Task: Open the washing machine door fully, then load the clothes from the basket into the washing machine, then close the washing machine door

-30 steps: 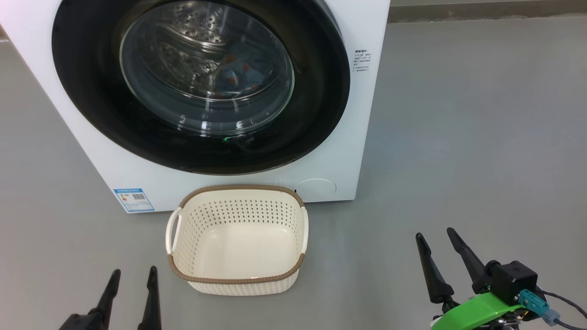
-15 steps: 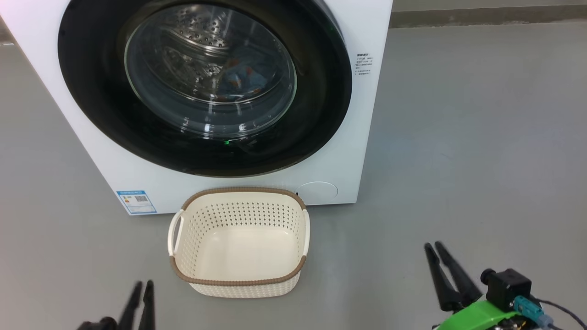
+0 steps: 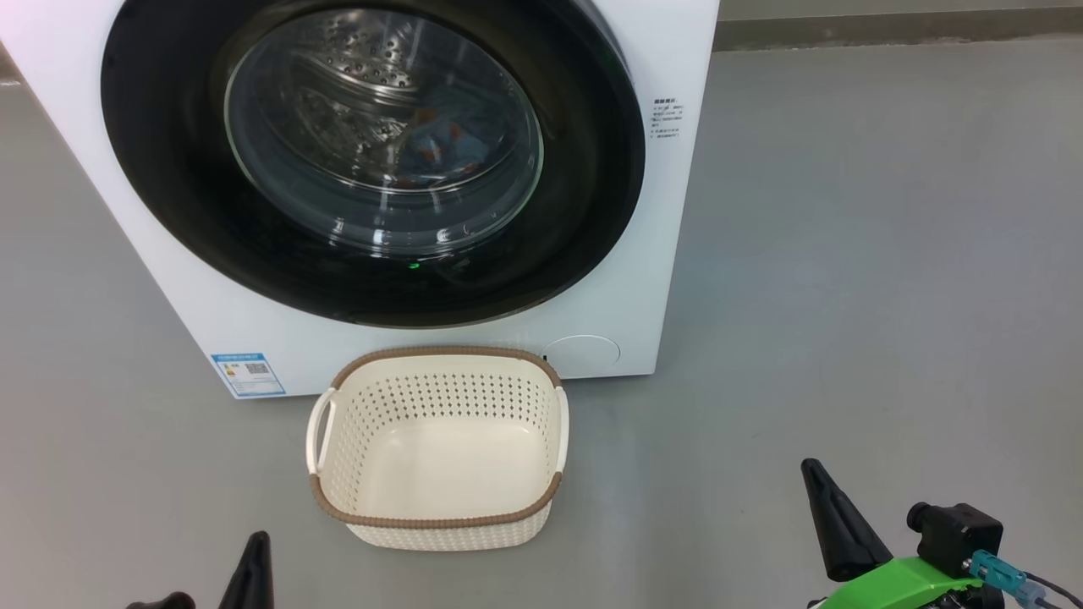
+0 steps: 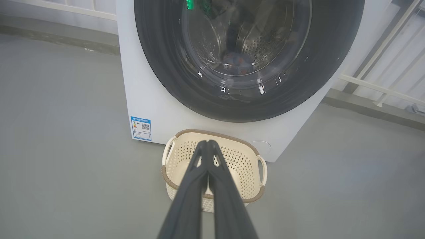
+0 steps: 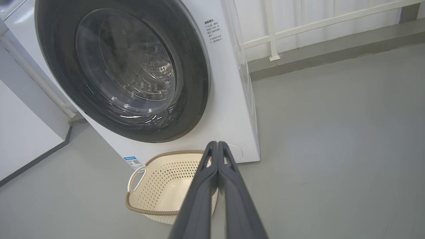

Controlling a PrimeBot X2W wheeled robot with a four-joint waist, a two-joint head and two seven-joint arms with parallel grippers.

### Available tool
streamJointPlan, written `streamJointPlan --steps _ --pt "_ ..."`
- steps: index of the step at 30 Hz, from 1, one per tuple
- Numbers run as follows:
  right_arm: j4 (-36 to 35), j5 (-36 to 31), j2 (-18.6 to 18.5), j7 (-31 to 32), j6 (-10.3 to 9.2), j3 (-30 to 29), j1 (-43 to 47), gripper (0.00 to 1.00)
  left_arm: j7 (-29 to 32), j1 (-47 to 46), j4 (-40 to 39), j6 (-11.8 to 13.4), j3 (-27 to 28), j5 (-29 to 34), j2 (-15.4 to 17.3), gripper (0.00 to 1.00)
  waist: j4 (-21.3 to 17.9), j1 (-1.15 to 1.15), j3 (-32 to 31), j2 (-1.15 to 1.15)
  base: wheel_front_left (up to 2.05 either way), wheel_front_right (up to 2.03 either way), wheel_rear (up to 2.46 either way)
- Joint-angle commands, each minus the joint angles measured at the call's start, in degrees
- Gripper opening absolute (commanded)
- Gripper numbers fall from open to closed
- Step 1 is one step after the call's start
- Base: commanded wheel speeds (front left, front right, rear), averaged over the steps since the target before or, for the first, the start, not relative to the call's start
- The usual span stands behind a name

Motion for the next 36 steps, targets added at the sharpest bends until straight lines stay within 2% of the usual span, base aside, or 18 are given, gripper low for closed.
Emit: streamJointPlan --steps 1,36 --pt "-1.5 1.6 0.0 0.3 -0.04 -0.4 -1.5 0.00 0.3 -2.0 -1.1 0.0 0.8 -1.6 0.7 0.00 0.0 -0.01 0.0 0.00 0.00 0.00 0.00" --pt "-2.0 24.2 0.2 6.4 -0.14 -3.2 -2.4 0.00 6.4 -4.8 -0.4 -0.1 2.8 -24.7 0.6 0.00 -1.0 -0.01 0.1 0.00 0.00 0.00 0.00"
